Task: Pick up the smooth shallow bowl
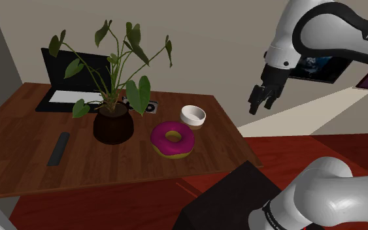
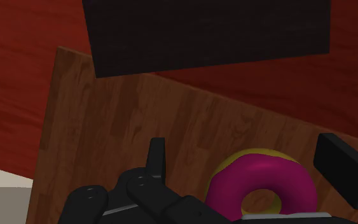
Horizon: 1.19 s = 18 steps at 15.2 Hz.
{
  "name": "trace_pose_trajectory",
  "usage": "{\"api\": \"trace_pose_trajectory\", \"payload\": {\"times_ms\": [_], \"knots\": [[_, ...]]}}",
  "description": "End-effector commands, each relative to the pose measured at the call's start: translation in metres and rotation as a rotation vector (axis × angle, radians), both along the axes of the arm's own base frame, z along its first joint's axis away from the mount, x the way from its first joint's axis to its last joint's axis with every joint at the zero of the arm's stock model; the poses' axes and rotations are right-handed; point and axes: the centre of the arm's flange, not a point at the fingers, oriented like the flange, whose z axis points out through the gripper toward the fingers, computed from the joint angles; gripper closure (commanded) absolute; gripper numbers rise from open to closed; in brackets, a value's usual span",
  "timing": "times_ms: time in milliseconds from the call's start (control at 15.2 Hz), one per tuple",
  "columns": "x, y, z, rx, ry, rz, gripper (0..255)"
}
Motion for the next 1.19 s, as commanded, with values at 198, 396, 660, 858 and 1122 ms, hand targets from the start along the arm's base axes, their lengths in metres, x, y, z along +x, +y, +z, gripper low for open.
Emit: {"api": "trace_pose_trajectory", "payload": {"times_ms": [198,396,660,858,1122], "knots": [[0.030,-0.006,-0.025,0.001,-0.003,0.000,0],[0.060,-0.011,-0.049,0.003,-0.006,-0.001,0],[0.101,-0.018,-0.082,0.005,-0.010,-0.001,0],[0.131,-0.024,-0.106,0.006,-0.013,-0.002,0],[0.172,-0.031,-0.138,0.008,-0.017,-0.002,0]]}}
